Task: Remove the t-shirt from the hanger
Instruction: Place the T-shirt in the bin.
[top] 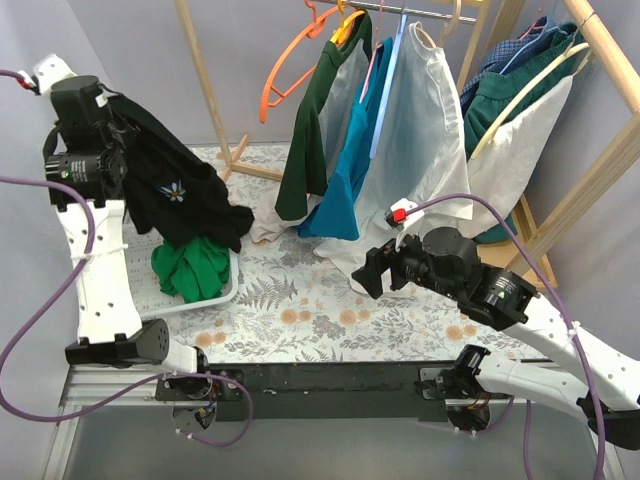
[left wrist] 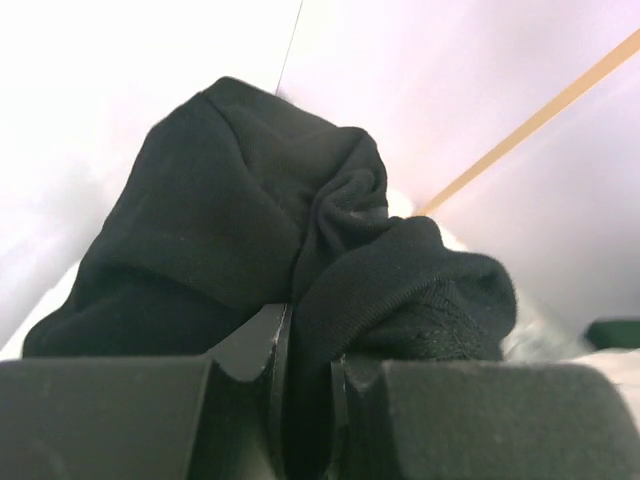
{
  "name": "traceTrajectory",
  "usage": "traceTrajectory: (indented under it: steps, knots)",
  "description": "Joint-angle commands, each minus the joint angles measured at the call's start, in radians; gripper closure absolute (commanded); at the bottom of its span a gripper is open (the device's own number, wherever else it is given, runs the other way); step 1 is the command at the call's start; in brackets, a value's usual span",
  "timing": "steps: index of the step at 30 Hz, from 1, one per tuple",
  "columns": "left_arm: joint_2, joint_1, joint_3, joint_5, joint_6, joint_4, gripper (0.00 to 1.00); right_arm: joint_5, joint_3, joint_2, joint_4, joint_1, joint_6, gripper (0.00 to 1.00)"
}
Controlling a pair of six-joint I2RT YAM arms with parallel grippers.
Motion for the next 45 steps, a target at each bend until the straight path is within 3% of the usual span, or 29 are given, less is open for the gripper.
traceTrajectory:
  steps: [1,9,18,22,29,34,39,45]
  knots:
    - [-0.093,0.009,0.138,-0.101,-0.003,0.065,1.0,-0.026,0.072,0.034,0.044,0.007,-0.028,0.07]
    - [-0.161,0.009,0.199,-0.231,0.035,0.039,1.0,-0.03,0.177,0.121,0.004,0.007,-0.08,0.06]
    - [-0.25,-0.015,0.175,-0.351,0.116,0.077,1.0,-0.067,0.159,0.151,0.048,0.007,-0.037,0.06]
    - [-0.28,-0.017,0.019,-0.328,0.098,0.076,1.0,-0.076,0.15,0.145,0.05,0.007,-0.025,0.06]
    - [-0.428,-0.017,-0.564,-0.157,-0.055,0.218,1.0,-0.087,0.119,0.092,0.053,0.007,0.006,0.07]
    - [-0.446,-0.015,-0.725,-0.158,-0.121,0.275,1.0,-0.075,0.093,0.037,0.036,0.005,0.012,0.07]
    - [-0.491,0.012,-0.995,-0.227,-0.147,0.393,1.0,-0.069,0.081,-0.001,0.033,0.007,0.012,0.07]
    - [-0.429,0.184,-1.074,-0.028,-0.212,0.404,1.0,-0.093,0.087,0.002,0.044,0.007,0.015,0.07]
